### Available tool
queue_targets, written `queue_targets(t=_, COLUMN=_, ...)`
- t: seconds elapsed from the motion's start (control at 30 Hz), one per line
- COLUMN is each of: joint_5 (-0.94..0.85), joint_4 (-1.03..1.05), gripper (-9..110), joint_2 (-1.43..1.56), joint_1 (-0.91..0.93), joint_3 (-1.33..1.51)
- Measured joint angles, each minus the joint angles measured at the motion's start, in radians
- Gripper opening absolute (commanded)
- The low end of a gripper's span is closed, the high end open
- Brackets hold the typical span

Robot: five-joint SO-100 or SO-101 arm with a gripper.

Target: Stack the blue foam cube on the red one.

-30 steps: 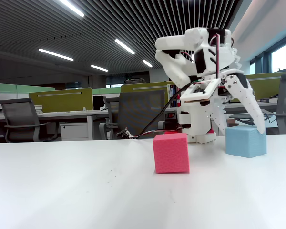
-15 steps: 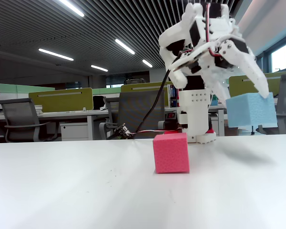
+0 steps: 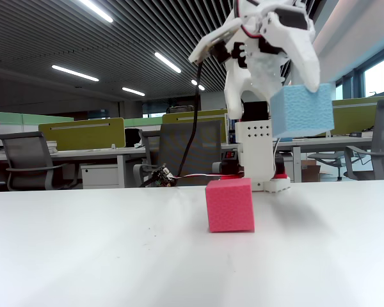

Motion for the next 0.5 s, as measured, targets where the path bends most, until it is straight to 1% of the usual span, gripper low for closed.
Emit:
queue_targets(t=0.1, joint_5=0.0, joint_4=0.025, gripper=24, joint_2=-0.023, joint_1=0.032, joint_3=-0.035)
queue_targets(t=0.17, joint_5=-0.028, joint_4=0.064, gripper=24, joint_2=-0.064, joint_1=0.103, joint_3=-0.077)
queue_targets(t=0.23, joint_5=-0.032, joint_4=0.066, gripper=24, joint_2=-0.071, joint_1=0.11, joint_3=-0.077)
queue_targets(t=0.27, joint_5=-0.041, joint_4=0.074, gripper=24, joint_2=-0.092, joint_1=0.153, joint_3=-0.077)
queue_targets(t=0.5, joint_5=-0.041, joint_4=0.074, gripper=24, joint_2=-0.166, joint_1=0.262, joint_3=-0.133)
